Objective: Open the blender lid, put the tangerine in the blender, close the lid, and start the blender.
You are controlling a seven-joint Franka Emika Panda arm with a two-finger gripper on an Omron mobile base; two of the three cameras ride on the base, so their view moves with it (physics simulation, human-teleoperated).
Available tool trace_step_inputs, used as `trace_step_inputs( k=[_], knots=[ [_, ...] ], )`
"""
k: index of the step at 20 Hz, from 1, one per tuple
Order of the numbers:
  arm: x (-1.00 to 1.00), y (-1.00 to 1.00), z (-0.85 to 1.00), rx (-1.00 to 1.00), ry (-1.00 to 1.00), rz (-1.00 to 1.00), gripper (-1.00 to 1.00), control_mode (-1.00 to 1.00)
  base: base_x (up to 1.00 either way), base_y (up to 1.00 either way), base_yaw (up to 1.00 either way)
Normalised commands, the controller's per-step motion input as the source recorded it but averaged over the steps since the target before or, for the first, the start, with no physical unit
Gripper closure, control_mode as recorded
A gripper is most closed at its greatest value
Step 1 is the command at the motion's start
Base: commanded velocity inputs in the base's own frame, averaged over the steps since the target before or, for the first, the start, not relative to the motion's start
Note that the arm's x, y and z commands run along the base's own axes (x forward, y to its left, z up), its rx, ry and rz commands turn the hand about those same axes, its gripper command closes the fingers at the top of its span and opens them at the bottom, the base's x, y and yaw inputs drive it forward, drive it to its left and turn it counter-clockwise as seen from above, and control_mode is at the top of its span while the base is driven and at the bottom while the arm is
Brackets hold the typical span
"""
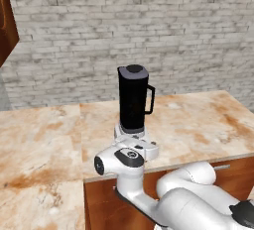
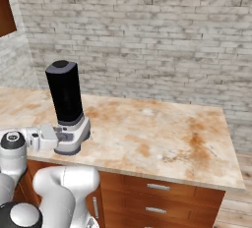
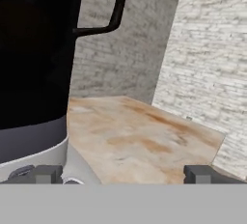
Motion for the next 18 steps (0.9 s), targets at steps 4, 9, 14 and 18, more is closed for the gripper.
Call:
trace_step_inputs(
  k=[4,9,14,18],
  knots=[
    [0.28,0.19,-0.06,0.00,0.00,0.00,-1.00,-1.00,0.00,0.00,0.00],
    [0.20,0.12,-0.23,0.00,0.00,0.00,-1.00,-1.00,0.00,0.00,0.00],
    [0.10,0.00,-0.11,0.00,0.00,0.00,-1.00,-1.00,0.00,0.00,0.00],
    [0.04,0.00,-0.01,0.00,0.00,-0.01,-1.00,-1.00,0.00,0.00,0.00]
  ],
)
